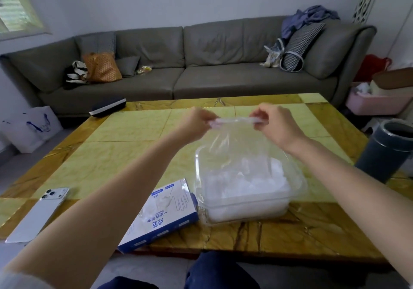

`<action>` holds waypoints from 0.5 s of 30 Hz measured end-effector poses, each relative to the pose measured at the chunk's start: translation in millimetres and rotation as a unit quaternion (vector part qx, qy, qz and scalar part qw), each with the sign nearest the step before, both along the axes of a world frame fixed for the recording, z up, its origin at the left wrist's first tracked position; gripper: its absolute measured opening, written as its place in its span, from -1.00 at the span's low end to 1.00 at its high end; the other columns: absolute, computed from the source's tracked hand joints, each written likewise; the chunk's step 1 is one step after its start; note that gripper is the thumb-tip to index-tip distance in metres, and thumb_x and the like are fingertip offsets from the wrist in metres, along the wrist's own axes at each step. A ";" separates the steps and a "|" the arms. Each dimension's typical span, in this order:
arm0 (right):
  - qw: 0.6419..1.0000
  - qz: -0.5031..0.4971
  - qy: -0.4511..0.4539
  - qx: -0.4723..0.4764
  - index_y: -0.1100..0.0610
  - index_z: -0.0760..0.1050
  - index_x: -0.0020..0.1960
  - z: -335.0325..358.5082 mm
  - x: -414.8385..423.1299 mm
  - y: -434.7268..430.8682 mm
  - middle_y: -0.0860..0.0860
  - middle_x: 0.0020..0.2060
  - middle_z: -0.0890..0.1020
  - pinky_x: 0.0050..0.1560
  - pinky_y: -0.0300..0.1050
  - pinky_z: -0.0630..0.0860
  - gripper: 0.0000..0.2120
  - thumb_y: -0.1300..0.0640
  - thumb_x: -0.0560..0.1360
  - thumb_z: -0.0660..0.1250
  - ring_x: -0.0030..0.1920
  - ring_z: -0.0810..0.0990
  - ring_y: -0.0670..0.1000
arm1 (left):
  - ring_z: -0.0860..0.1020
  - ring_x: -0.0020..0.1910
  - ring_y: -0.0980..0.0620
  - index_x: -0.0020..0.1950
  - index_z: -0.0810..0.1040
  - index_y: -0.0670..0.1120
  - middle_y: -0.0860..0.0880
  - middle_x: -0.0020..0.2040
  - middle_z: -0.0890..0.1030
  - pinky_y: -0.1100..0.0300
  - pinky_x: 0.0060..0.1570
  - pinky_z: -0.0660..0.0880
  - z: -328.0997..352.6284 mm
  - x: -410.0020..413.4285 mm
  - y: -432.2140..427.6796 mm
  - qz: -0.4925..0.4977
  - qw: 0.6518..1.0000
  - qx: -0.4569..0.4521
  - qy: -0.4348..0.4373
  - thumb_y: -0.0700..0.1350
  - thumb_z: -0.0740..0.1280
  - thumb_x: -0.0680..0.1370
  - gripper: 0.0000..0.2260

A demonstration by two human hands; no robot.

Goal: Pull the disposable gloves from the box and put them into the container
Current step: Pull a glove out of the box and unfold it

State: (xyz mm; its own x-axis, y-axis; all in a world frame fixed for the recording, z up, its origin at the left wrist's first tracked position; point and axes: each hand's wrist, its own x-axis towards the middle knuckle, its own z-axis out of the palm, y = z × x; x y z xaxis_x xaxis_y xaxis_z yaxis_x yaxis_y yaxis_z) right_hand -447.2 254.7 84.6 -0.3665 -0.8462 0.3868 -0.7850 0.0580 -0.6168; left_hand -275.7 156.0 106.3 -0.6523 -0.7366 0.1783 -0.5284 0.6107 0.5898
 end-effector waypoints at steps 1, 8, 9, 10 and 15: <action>0.997 -0.014 0.030 -0.072 0.21 0.56 -0.01 5.8 -2.0 0.6 0.02 -0.15 0.59 -0.08 -0.19 0.48 -0.85 0.38 0.46 0.33 -0.13 0.52 -0.04 | 0.52 -0.16 0.08 0.08 0.63 -0.23 -0.08 -0.08 0.64 0.34 -0.16 0.40 4.8 -4.7 0.6 0.008 0.998 -0.039 0.052 -0.28 0.32 0.52 -0.83; 0.937 0.002 0.207 -0.282 0.28 0.51 -0.12 7.7 -2.2 25.6 0.09 -0.22 0.55 -0.08 -0.32 0.33 -0.86 0.47 0.44 0.28 -0.13 0.44 0.00 | 0.49 -0.03 0.17 -0.25 0.55 -0.09 0.01 -0.03 0.56 0.44 0.03 0.34 -6.8 5.3 9.0 -0.014 0.967 -0.149 0.208 -0.37 0.42 0.39 -0.81; 0.940 0.022 0.223 -0.257 0.27 0.52 -0.12 -2.6 -2.5 28.6 0.08 -0.22 0.55 -0.10 -0.27 0.36 -0.86 0.47 0.43 0.30 -0.13 0.45 0.01 | 0.48 0.02 0.12 -0.27 0.54 -0.08 0.02 -0.01 0.55 0.35 0.09 0.33 -17.3 10.2 9.9 -0.022 0.972 -0.153 0.175 -0.37 0.42 0.39 -0.80; 0.946 0.040 0.234 -0.219 0.25 0.52 -0.12 -14.0 -2.4 31.2 0.06 -0.22 0.56 -0.13 -0.22 0.41 -0.85 0.47 0.42 0.32 -0.13 0.48 0.02 | 0.46 0.07 0.09 -0.27 0.53 -0.05 0.03 0.01 0.54 0.26 0.14 0.31 -29.4 14.8 10.0 -0.029 0.979 -0.153 0.130 -0.35 0.42 0.40 -0.80; 0.973 0.086 0.214 -0.029 0.19 0.56 -0.09 -62.1 0.0 39.0 0.01 -0.17 0.59 -0.27 -0.09 0.53 -0.87 0.38 0.44 0.35 -0.12 0.58 0.05 | 0.36 0.26 0.07 -0.13 0.60 0.03 0.06 0.16 0.52 0.10 0.35 0.18 -73.1 24.8 11.9 -0.080 0.984 -0.134 -0.082 -0.21 0.36 0.50 -0.88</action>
State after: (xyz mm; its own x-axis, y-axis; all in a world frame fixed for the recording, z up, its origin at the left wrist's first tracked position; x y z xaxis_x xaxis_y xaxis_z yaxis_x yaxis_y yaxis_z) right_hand -447.2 293.7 22.5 -0.0163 -0.8531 0.5215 -0.9658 -0.1215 -0.2289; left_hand -251.0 167.9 33.3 -0.7928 -0.5620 0.2358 -0.4864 0.8166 0.3109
